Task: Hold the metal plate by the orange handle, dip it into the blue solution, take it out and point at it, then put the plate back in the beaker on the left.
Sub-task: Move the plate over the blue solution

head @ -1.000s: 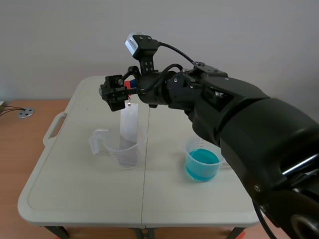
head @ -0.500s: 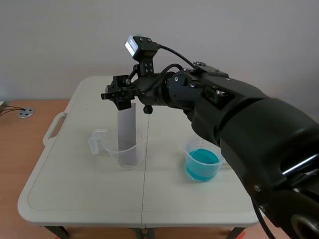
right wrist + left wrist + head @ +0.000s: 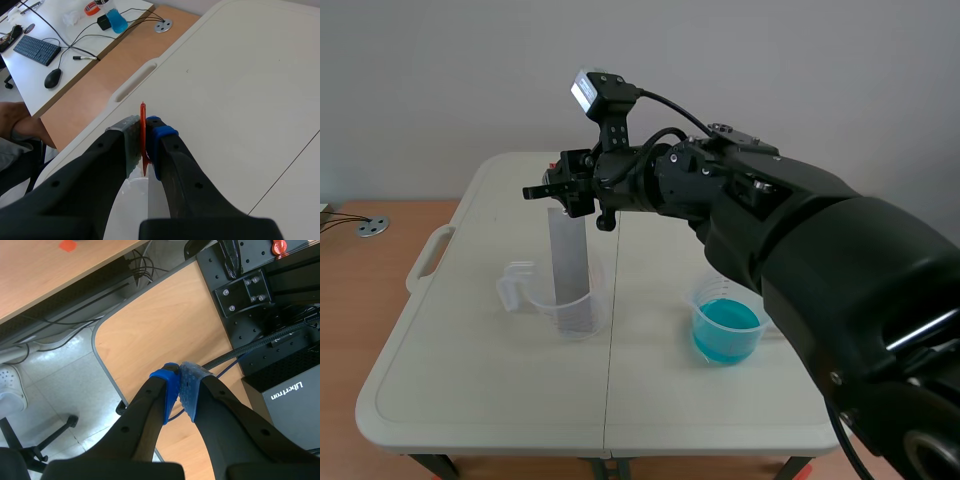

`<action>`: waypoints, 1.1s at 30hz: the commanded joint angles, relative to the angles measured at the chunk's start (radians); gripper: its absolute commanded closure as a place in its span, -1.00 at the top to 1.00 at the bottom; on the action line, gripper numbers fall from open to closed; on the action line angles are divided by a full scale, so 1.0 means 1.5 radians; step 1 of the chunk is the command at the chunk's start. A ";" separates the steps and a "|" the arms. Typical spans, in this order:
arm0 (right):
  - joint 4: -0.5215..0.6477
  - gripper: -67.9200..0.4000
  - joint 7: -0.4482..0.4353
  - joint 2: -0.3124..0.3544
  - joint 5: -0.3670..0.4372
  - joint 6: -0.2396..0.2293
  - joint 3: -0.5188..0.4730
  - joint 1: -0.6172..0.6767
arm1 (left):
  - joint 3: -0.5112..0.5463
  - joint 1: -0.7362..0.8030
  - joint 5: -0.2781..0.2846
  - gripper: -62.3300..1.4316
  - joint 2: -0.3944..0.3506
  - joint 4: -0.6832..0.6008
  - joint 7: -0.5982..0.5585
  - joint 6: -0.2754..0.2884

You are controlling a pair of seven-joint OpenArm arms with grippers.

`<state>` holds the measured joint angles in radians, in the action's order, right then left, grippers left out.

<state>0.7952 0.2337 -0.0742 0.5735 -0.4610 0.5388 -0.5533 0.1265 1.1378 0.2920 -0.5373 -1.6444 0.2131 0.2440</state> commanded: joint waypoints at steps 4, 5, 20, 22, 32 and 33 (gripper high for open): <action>0.011 -0.95 -0.018 -0.001 0.004 -0.026 0.000 -0.019 | -0.002 0.004 0.002 -0.89 0.004 -0.007 -0.004 0.004; 0.011 -0.95 -0.022 -0.001 0.004 -0.036 0.000 -0.019 | -0.002 0.004 0.002 -0.89 0.004 -0.007 -0.004 0.004; 0.157 -0.95 -0.042 0.004 -0.105 -0.095 0.000 0.055 | -0.002 0.004 0.002 -0.89 0.003 -0.007 -0.004 0.004; 0.186 -0.95 -0.042 0.010 -0.116 -0.095 -0.001 0.070 | -0.002 0.004 0.002 -0.89 0.003 -0.007 -0.004 0.004; 0.344 -0.95 -0.041 0.046 -0.156 -0.095 -0.001 0.126 | -0.002 0.004 0.003 -0.89 0.003 -0.007 -0.004 0.005; 0.359 -0.95 -0.039 0.048 -0.156 -0.095 -0.001 0.131 | -0.002 0.004 0.003 -0.89 0.003 -0.007 -0.004 0.009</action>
<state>1.3132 0.1860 -0.0006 0.3252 -0.5999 0.5388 -0.3412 0.1265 1.1378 0.2920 -0.5373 -1.6444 0.2131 0.2459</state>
